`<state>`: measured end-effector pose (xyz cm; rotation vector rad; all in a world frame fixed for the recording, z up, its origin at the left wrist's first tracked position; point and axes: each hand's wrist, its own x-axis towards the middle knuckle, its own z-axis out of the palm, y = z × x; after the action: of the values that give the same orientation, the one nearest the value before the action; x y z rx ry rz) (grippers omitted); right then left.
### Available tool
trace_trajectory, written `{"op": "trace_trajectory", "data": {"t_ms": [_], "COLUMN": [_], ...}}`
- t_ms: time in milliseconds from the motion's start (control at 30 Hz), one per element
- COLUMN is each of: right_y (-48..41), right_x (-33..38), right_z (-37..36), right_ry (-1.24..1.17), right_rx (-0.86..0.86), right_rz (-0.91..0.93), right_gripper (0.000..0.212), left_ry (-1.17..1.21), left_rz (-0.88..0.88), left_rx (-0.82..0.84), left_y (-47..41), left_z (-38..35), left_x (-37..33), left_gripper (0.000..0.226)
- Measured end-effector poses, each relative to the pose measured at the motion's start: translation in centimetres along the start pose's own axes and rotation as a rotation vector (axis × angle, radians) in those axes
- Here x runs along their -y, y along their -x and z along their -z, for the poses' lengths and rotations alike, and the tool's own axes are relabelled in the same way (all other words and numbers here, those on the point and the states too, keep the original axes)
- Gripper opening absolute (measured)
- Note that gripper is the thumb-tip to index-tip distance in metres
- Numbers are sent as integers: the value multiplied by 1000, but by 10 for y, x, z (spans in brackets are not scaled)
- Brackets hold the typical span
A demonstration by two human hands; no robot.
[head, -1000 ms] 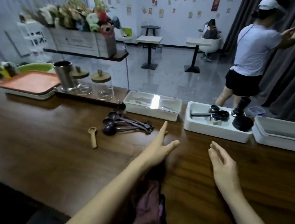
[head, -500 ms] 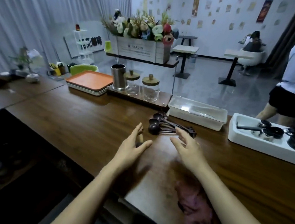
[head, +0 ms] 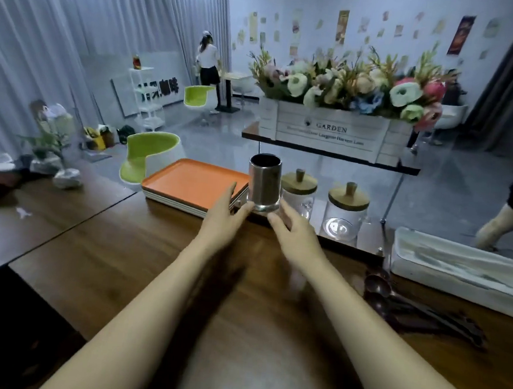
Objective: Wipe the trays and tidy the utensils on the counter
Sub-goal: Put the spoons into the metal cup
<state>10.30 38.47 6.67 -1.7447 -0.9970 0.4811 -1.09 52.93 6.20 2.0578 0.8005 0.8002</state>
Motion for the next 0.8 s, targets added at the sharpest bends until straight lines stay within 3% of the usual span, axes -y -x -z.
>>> {"op": "trace_trajectory", "data": {"t_ms": [200, 400, 533, 800], "right_y": [-70, -84, -71, -25], "right_x": [13, -14, -7, -21], "right_z": [-28, -32, -21, 14], "right_ry": [-5, -117, -219, -272], "right_rx": [-6, 11, 32, -54], "right_rz": [-142, -211, -252, -301], "right_gripper": [63, 79, 64, 54], "left_ry": [43, 127, 159, 259], "left_rz": [9, -1, 14, 42], "left_rx": [120, 141, 93, 67], "left_y": [-76, -115, -132, -150], "left_z": [8, -18, -34, -53], "left_x": [28, 29, 32, 33], "left_gripper": [82, 96, 106, 97]}}
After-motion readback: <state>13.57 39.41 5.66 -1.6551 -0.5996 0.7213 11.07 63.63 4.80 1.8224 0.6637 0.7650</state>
